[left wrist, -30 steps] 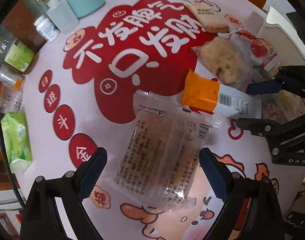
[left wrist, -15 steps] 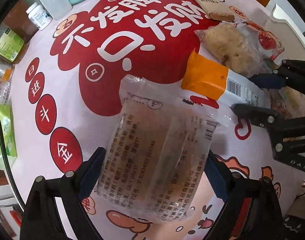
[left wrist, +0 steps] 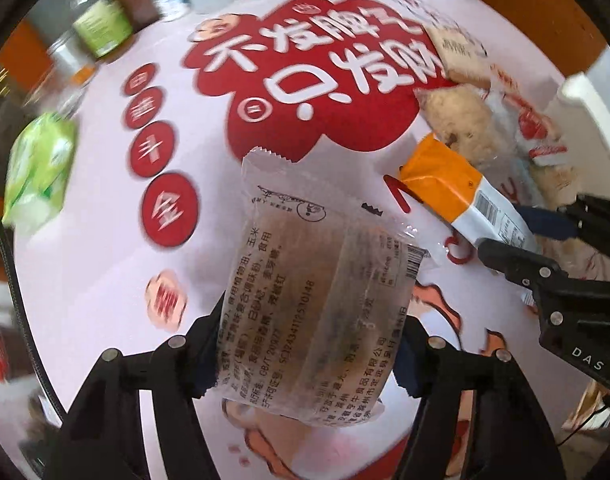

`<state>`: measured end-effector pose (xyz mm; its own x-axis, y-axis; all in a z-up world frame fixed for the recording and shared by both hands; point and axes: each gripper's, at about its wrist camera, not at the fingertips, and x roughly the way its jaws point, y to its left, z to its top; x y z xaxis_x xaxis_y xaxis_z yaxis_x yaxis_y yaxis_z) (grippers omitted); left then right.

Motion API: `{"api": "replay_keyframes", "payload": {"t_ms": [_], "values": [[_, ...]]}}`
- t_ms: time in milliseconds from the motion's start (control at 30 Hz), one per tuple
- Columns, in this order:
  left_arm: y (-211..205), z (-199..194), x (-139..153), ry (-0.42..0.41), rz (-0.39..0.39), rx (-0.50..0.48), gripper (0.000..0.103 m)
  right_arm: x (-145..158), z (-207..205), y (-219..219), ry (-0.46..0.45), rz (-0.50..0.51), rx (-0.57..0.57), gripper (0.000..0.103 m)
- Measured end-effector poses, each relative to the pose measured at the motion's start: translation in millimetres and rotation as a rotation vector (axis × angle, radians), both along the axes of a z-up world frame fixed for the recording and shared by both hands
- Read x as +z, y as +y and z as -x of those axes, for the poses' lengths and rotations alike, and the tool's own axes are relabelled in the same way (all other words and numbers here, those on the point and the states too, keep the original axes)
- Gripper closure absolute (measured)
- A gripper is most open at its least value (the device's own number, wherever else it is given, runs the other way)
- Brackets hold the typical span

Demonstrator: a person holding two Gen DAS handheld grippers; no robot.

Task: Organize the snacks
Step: 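Grasp the orange-topped white bar with the right tool while the left tool grasps the clear pastry bag, then carry both snacks over the white tray and open both tools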

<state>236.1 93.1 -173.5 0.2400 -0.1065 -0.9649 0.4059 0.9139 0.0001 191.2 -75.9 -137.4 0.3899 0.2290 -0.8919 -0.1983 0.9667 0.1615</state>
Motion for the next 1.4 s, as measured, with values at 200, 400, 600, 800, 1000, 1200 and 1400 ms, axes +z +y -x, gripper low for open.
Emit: {"api": "replay_keyframes", "payload": {"t_ms": [200,400,600,800,1000,1200,1400], "values": [[17.7,49.9,48.5,-0.082,0.08,0.069,0.037,44.8,58.0,-13.1,-0.073,-0.076,-0.03,0.066],[9.1,94.5,82.7,-0.127,0.142,0.09,0.037,82.0,112.1,-47.3,-0.148,-0.074,-0.08,0.066],[-42.3,129.4,111.9,-0.17,0.187,0.023,0.036,107.3,148.7,-99.6,-0.218,-0.06,-0.154,0.066],[-115.7,145.9,139.1,-0.228,0.215,-0.055,0.036,123.0,167.8,-170.2,-0.277,-0.028,-0.199,0.066],[-207.7,146.9,153.7,-0.252,0.229,-0.092,0.036,130.5,173.6,-246.4,-0.325,-0.023,-0.243,0.066],[-290.5,133.1,161.1,-0.272,0.242,-0.077,0.035,126.3,162.7,-318.1,-0.319,-0.058,-0.296,0.066],[-348.8,105.7,158.3,-0.277,0.237,-0.025,0.035,122.4,135.7,-361.2,-0.309,-0.06,-0.327,0.065]]}}
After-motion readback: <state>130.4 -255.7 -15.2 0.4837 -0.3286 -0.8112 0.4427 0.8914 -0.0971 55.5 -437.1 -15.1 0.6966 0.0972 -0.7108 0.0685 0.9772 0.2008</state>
